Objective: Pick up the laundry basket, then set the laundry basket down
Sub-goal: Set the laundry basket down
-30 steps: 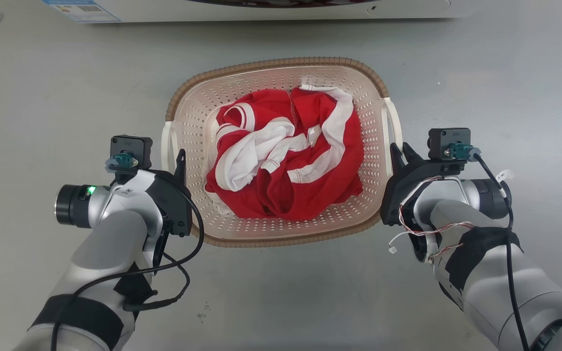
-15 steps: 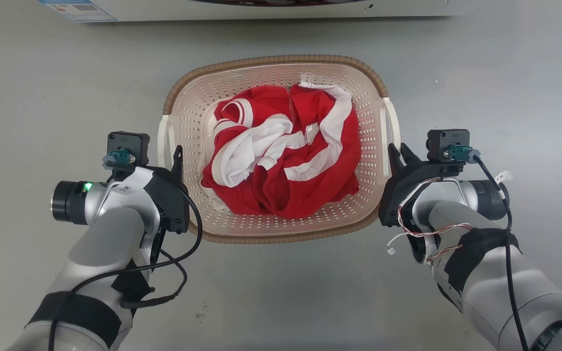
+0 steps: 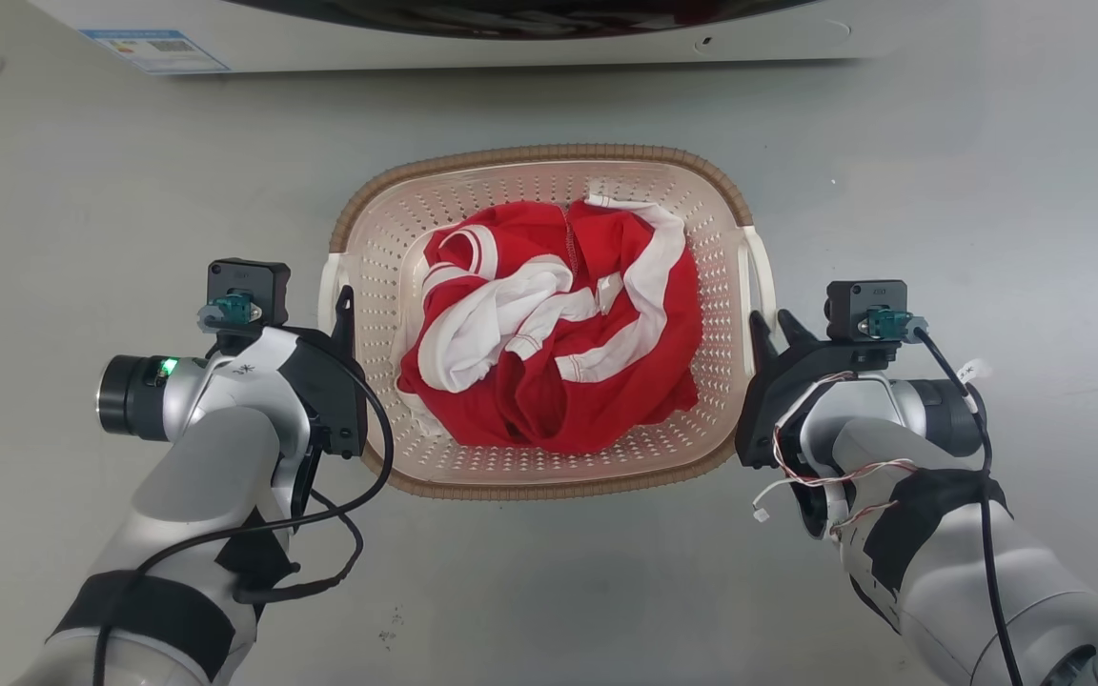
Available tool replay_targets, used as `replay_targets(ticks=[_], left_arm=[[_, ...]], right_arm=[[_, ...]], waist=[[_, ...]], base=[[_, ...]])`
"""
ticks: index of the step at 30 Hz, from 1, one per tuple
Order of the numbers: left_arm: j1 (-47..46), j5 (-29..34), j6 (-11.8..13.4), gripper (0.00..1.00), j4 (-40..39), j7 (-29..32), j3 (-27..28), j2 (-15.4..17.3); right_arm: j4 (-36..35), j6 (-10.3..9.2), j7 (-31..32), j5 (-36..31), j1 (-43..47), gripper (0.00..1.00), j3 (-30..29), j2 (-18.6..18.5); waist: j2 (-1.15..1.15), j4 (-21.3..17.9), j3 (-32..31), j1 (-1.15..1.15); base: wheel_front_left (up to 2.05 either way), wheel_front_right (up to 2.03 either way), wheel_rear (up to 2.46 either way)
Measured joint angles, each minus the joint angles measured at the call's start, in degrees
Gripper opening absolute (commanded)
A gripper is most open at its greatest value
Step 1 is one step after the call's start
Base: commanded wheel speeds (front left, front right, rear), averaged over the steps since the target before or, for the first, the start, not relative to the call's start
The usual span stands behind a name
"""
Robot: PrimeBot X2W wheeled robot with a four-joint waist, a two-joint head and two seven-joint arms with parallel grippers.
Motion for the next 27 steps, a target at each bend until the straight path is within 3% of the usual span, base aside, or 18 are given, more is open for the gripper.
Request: replay_targets(ticks=[16,27], left_arm=[[2.47,-0.34,-0.09,1.00,0.26,-0.51,0.26,0.01],[5.00,-1.07,-2.60,1.00,-1.11,-2.79,1.20,-1.07]], right_arm=[[1.03,0.01,-1.24,0.05,-1.09,1.00,-0.04,0.02],[2.03,1.21,-3.39,0.05,-0.99,1.00,-0.90,0.01]], waist=[[0.00,-0.66,-3.20,0.00],[0.00,-0.87,-7.97,0.00]], base=[[0.00,0.00,0.00],[0.00,0.00,0.00]])
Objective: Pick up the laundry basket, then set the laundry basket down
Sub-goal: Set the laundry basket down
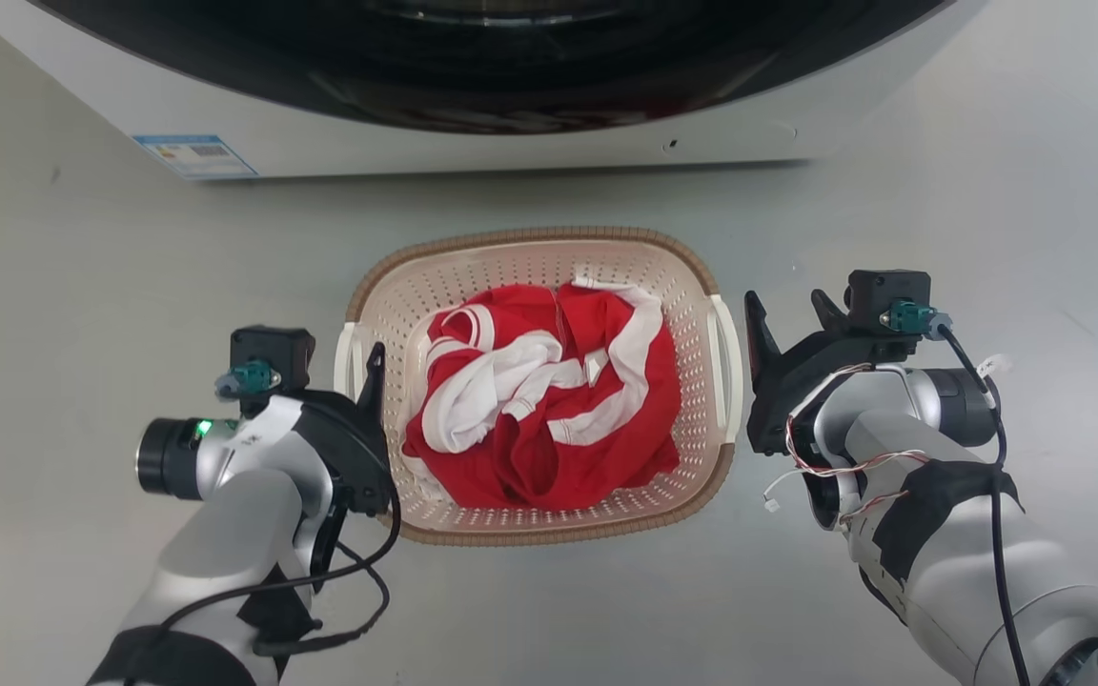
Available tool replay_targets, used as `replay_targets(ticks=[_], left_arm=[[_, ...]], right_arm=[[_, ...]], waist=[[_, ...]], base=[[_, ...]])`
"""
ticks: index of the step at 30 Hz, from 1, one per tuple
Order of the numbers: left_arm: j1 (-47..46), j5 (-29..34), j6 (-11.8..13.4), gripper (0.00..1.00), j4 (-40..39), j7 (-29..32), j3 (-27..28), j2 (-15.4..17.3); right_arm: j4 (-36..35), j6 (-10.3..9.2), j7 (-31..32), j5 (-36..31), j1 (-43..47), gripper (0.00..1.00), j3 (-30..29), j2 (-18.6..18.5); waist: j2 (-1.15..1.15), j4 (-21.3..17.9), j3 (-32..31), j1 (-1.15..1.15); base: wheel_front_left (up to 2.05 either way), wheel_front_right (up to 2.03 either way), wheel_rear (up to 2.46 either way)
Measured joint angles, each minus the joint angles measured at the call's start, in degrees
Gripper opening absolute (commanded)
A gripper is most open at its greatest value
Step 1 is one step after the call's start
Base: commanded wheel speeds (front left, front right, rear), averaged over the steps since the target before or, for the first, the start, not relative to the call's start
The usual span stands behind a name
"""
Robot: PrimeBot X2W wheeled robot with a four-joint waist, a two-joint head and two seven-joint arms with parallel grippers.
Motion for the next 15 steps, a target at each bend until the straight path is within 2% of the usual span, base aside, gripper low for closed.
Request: replay_targets(ticks=[7,15], left_arm=[[3.89,-1.10,-1.01,1.00,-0.92,-0.98,1.74,-0.04],[8.70,-1.40,-0.82,1.00,-4.05,-0.99,4.21,0.91]], right_arm=[[0.08,1.34,-0.54,0.00,1.73,1.00,-1.27,-0.13],[-0.53,2.34,-0.54,0.00,6.01,1.00,-3.47,-0.87]], waist=[[0.00,0.19,-4.56,0.00],[-0.01,0.43,-10.81,-0.01]], base=[[0.00,0.00,0.00],[0.00,0.00,0.00]])
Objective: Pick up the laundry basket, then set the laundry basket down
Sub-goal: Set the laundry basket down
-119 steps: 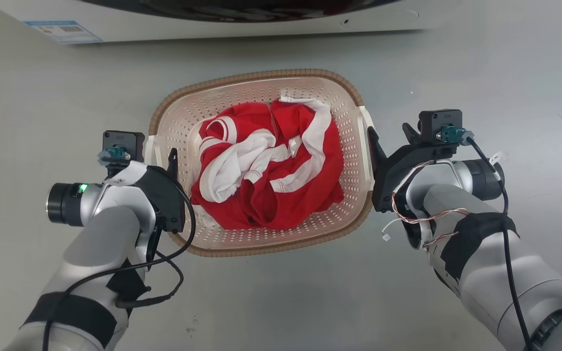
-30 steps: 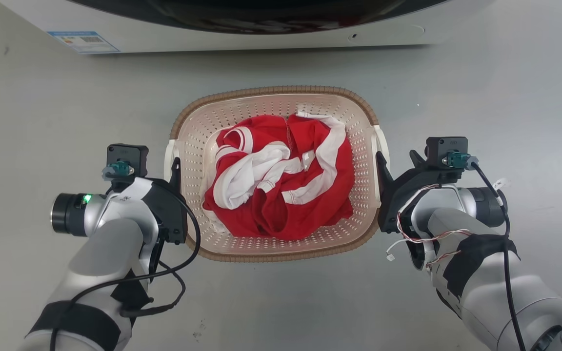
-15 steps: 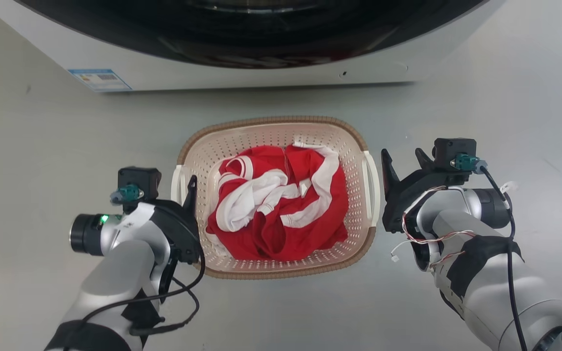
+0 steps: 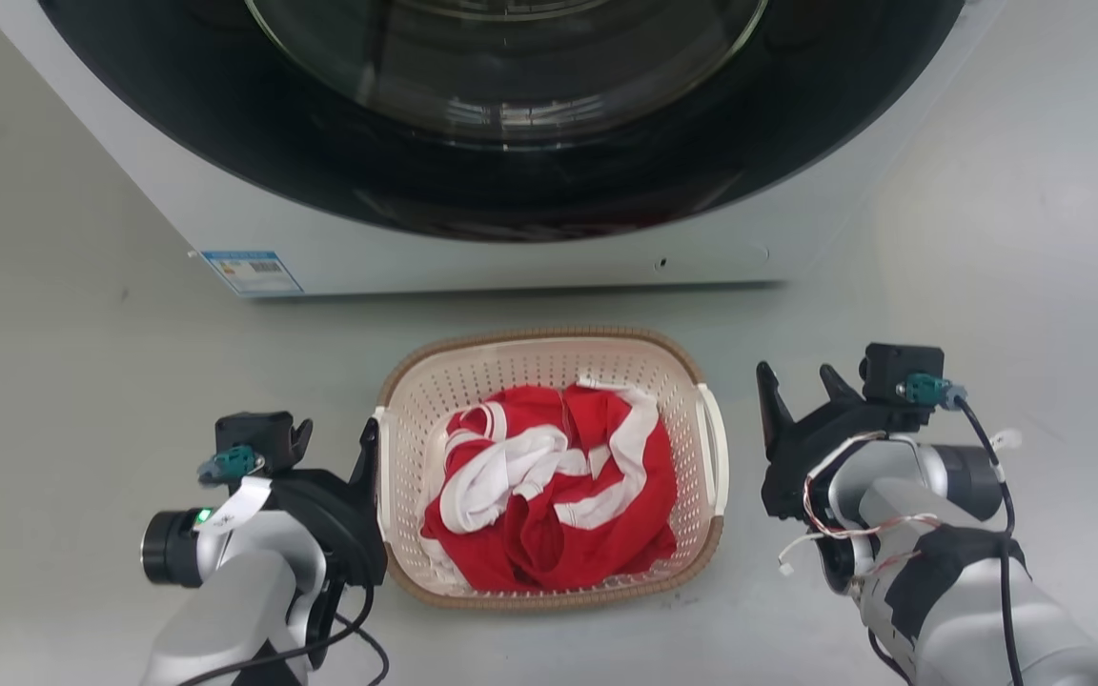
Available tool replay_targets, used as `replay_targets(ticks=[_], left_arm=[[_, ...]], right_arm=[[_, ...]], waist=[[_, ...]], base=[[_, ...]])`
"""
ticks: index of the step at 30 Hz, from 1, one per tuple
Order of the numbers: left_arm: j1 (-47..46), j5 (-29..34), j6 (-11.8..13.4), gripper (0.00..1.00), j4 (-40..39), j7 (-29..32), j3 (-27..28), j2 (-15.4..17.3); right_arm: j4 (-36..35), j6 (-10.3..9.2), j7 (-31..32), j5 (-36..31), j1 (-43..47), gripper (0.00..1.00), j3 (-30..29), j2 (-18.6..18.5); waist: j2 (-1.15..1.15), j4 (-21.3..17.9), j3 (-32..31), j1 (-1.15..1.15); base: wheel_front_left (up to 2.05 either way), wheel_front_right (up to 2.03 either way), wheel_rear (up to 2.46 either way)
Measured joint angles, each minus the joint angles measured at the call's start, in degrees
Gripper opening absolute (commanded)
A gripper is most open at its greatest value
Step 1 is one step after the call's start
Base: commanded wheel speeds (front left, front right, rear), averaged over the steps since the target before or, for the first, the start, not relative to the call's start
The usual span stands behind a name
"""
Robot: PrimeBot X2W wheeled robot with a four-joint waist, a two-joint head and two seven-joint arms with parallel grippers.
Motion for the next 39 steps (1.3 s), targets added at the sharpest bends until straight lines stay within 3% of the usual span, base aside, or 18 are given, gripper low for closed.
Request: replay_targets(ticks=[14,23,31,39], left_arm=[[14.34,1.99,2.46,1.00,-10.65,0.00,3.82,2.71],[25.64,5.70,4.81,1.00,-20.03,0.00,5.53,3.78],[38.28,9.12,7.02,1.00,-30.96,0.00,8.13,5.52],[44.92,12.27,8.04,1.00,-40.67,0.00,11.44,6.71]], right_arm=[[-5.32,0.48,0.00,-2.40,11.24,1.00,-5.13,-1.32],[-11.04,-0.59,0.01,-5.34,21.95,1.00,-9.69,-2.70],[-20.40,-2.11,0.00,-10.23,33.40,1.00,-14.33,-4.79],[-30.82,-2.98,0.00,-16.60,40.42,1.00,-19.36,-7.02]], waist=[[0.00,0.51,-11.74,-0.01],[0.00,0.96,-19.41,-0.01],[0.00,1.41,-26.58,-0.01],[0.00,1.79,-29.52,0.00]], base=[[0.00,0.00,0.00],[0.00,0.00,0.00],[0.00,0.00,0.00],[0.00,0.00,0.00]])
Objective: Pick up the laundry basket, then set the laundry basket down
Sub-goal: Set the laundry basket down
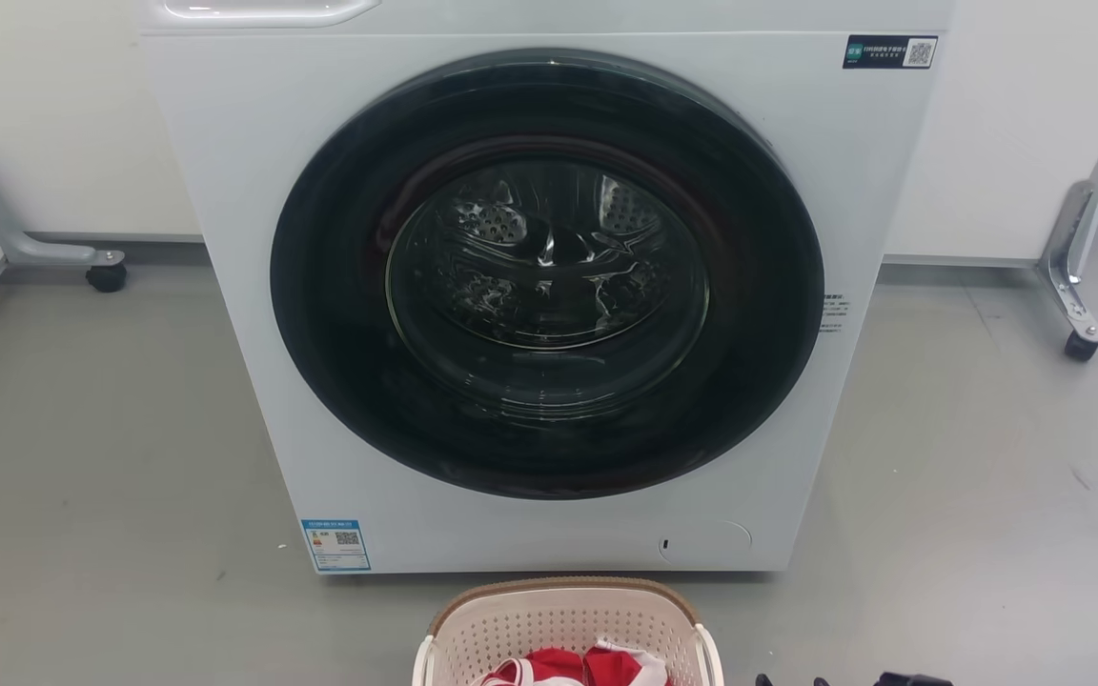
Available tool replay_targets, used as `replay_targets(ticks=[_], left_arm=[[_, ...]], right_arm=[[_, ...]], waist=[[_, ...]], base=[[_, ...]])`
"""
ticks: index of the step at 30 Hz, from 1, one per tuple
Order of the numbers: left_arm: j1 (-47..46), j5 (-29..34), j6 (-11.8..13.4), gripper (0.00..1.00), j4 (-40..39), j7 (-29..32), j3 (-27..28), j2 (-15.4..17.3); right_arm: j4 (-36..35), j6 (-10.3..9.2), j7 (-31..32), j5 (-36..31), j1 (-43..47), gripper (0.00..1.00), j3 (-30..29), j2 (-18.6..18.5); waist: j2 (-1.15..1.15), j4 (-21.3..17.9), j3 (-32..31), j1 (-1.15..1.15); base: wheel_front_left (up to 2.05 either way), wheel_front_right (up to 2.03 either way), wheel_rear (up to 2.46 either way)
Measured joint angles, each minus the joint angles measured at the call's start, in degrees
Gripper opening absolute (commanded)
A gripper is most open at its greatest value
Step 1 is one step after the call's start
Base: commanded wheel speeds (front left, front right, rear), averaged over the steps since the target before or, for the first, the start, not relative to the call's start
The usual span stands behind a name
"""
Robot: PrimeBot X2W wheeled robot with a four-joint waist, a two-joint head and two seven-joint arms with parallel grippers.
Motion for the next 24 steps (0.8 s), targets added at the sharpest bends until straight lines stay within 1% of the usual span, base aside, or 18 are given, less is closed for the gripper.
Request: replay_targets(ticks=[3,8,10,14,18,24], left_arm=[[2.12,0.89,0.51,1.00,-3.32,0.00,1.21,0.05],[5.30,3.08,0.63,1.00,-8.27,0.00,2.99,0.03],[5.94,3.30,0.74,1.00,-9.10,0.00,3.33,0.02],[8.20,4.04,0.96,1.00,-11.83,0.00,4.81,-0.12],[9.66,4.75,1.00,1.00,-14.04,0.00,6.16,-0.65],[11.89,6.39,1.01,1.00,-16.38,0.00,7.94,-1.65]], right_arm=[[-4.03,-0.09,0.00,-2.32,3.24,1.00,-1.89,-0.65],[-10.28,-0.14,0.00,-6.32,8.04,1.00,-5.17,-1.53],[-11.28,-0.14,0.00,-7.15,8.87,1.00,-5.88,-1.55],[-14.11,-0.14,0.00,-10.40,12.32,1.00,-10.18,-1.54],[-17.33,-0.15,0.00,-13.82,15.83,1.00,-13.99,-0.93],[-22.19,-0.15,0.00,-18.90,19.91,1.00,-18.92,0.92]], waist=[[0.00,0.10,-0.38,0.01],[0.01,0.11,-0.70,0.00],[0.01,0.08,-0.73,0.00],[0.01,-0.19,-0.76,0.01],[0.01,-0.42,-0.71,0.01],[0.01,-0.69,-0.57,0.01]], base=[[0.00,0.00,0.00],[0.00,0.00,0.00],[0.00,0.00,0.00],[0.00,0.00,0.00],[0.00,0.00,0.00],[0.00,0.00,0.00]])
